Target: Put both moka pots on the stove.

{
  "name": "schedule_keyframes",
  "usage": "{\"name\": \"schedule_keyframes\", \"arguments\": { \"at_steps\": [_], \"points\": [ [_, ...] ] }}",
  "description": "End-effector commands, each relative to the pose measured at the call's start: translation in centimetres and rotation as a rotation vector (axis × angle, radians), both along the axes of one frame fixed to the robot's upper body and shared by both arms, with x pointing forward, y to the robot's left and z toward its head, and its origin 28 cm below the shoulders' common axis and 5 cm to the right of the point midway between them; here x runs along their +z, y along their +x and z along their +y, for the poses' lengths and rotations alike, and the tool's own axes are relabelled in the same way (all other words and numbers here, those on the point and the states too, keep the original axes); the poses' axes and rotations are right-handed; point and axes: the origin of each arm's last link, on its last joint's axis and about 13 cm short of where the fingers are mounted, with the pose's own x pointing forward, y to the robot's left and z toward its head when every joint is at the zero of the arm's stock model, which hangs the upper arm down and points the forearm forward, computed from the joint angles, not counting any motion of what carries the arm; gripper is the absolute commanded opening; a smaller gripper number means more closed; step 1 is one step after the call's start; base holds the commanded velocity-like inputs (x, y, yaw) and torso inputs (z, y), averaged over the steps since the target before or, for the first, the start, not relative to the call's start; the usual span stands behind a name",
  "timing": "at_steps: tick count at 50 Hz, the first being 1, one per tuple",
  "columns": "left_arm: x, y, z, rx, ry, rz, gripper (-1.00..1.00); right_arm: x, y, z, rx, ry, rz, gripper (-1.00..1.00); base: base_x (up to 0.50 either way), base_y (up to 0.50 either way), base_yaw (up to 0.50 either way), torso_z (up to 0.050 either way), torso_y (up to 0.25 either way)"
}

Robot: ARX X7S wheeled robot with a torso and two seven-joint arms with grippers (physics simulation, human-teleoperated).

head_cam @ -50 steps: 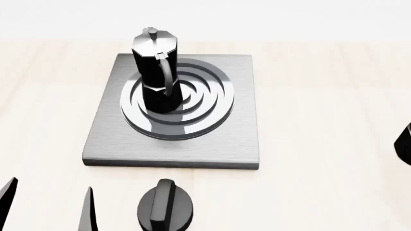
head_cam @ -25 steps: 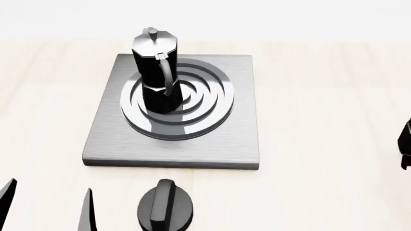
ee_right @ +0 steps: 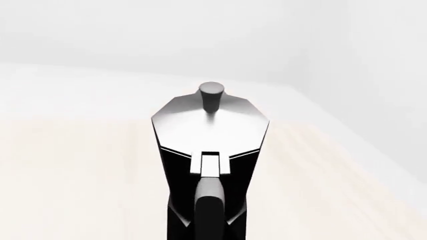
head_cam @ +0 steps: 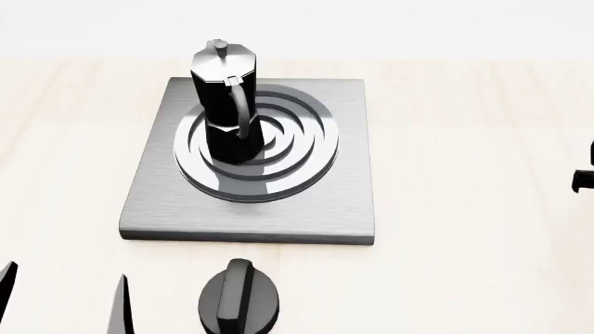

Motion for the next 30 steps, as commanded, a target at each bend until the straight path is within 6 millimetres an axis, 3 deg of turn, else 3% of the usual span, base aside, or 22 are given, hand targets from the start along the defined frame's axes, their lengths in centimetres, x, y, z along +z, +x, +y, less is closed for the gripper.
{"name": "schedule_keyframes", "arguments": {
  "at_steps": [1, 20, 30],
  "points": [
    [0.0, -0.3, 0.1, 0.005, -0.001, 0.001, 1.00, 2.1, 1.5, 1.8, 0.039, -0.038, -0.069, -1.00, 0.00, 0.00, 0.00, 0.000, 0.000],
    [-0.1, -0.5, 0.3, 0.010, -0.009, 0.000, 1.00, 4.2, 3.1, 5.0, 0.169, -0.100, -0.083, -1.00, 0.00, 0.00, 0.00, 0.000, 0.000],
    [-0.1, -0.6, 0.4, 0.007, -0.014, -0.001, 1.00, 4.1, 3.9, 6.5, 0.305, -0.091, -0.073, -1.00, 0.00, 0.00, 0.00, 0.000, 0.002]
  ]
}}
